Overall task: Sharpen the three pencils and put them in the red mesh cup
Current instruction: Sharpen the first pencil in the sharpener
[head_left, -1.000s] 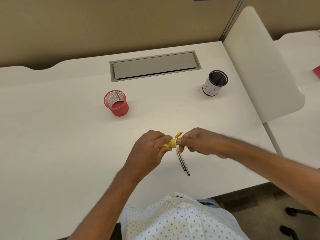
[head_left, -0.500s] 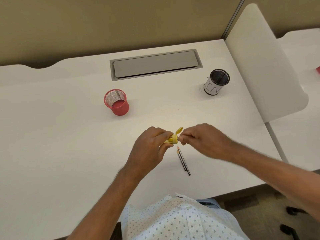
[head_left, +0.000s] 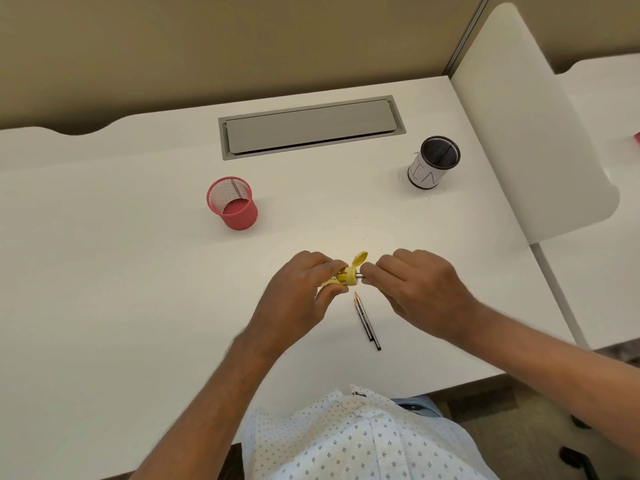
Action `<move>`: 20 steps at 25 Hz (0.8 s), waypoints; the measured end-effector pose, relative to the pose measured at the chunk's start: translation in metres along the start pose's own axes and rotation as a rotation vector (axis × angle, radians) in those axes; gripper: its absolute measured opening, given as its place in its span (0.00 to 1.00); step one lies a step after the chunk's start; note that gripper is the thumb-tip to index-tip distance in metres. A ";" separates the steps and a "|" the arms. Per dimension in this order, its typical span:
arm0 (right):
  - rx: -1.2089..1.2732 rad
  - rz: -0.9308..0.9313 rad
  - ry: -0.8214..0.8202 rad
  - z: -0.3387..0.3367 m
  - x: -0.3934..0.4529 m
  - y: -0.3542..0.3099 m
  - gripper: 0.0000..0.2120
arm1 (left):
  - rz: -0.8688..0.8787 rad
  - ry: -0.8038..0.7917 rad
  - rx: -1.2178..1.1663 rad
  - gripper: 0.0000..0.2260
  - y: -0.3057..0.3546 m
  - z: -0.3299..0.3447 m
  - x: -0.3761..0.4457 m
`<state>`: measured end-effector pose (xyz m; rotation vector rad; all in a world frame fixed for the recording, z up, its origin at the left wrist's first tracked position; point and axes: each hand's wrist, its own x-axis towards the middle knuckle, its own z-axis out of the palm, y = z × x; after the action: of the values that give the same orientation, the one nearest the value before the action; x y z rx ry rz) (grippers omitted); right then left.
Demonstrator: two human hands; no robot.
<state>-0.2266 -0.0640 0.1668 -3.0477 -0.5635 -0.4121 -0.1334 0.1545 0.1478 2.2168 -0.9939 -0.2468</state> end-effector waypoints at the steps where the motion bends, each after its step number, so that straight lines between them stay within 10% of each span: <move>1: 0.063 0.033 -0.026 0.001 0.002 -0.001 0.07 | 0.005 0.013 0.007 0.13 0.001 0.000 0.000; 7: 1.362 0.952 -0.756 -0.010 0.041 0.022 0.17 | 0.100 0.043 0.110 0.12 0.001 0.001 0.001; 10: 1.156 0.799 -0.666 -0.013 0.037 0.018 0.09 | 0.056 0.023 0.060 0.13 -0.001 -0.002 0.002; 15: 0.063 0.054 -0.058 -0.008 0.009 0.003 0.05 | -0.004 0.004 -0.024 0.13 -0.001 -0.001 0.004; 20: 0.701 0.440 -0.472 -0.015 0.033 0.014 0.13 | 0.031 0.053 0.048 0.12 0.002 0.001 0.002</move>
<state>-0.1955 -0.0660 0.1901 -2.4463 0.0007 0.4377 -0.1332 0.1519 0.1485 2.2371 -1.0150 -0.1513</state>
